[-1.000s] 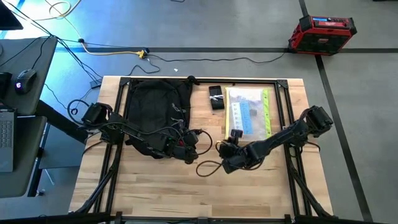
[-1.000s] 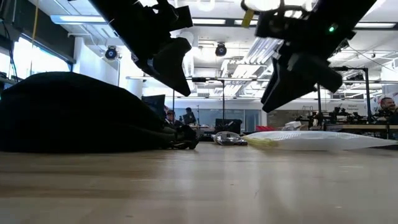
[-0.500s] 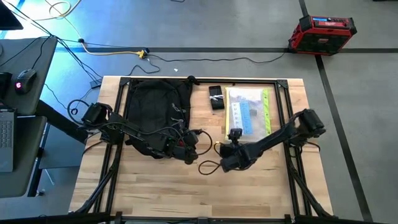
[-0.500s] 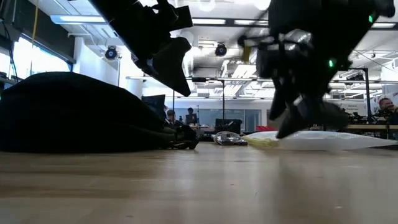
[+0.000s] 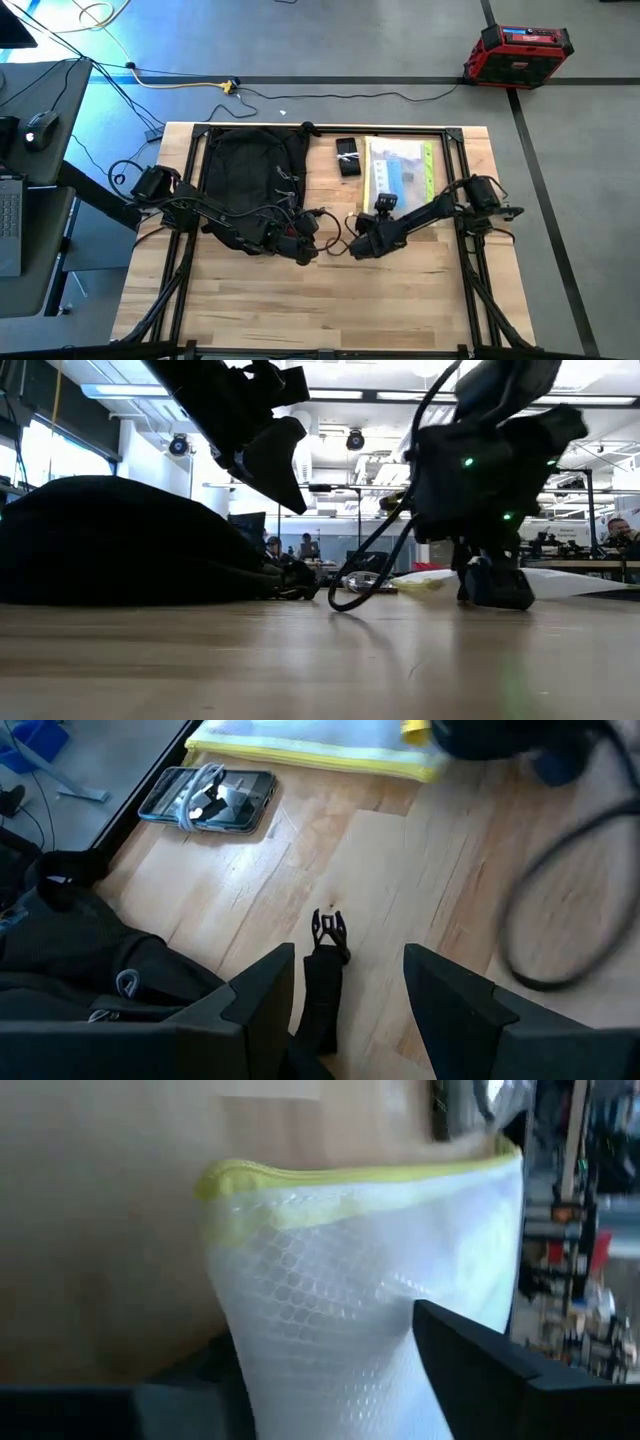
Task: Unpack backpack
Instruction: Open the transparent zip bag
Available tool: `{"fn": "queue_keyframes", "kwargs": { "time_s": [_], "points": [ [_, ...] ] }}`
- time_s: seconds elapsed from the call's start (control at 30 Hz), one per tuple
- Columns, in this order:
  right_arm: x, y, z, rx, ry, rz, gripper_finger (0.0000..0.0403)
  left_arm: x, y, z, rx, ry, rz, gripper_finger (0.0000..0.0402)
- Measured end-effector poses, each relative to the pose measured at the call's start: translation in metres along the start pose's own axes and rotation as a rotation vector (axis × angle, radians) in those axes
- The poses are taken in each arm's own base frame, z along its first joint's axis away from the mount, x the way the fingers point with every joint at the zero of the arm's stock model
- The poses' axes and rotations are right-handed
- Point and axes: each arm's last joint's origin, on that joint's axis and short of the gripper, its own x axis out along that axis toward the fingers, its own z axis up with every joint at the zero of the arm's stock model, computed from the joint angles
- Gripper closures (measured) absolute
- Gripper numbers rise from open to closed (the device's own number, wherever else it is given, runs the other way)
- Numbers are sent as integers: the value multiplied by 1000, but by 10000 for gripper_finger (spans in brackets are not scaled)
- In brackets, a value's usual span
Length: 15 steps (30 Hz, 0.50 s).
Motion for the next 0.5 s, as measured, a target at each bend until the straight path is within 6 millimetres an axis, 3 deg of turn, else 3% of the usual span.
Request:
{"fn": "queue_keyframes", "kwargs": {
  "time_s": [0.13, 0.27, 0.4, 0.5],
  "points": [
    [2, -4, -7, 37, 67, -25, 291, 0, 0, 0, -16, 0, 0, 234],
    [-10, -5, -14, 11, 83, -47, 387, 0, 0, 0, -16, -1, 1, 234],
    [-36, 3, -14, -12, 13, -47, 398, 0, 0, 0, -14, -5, 5, 234],
    [-66, 11, -14, -52, -58, -29, 401, -1, -1, 0, 3, -11, 1, 234]
  ]
}}
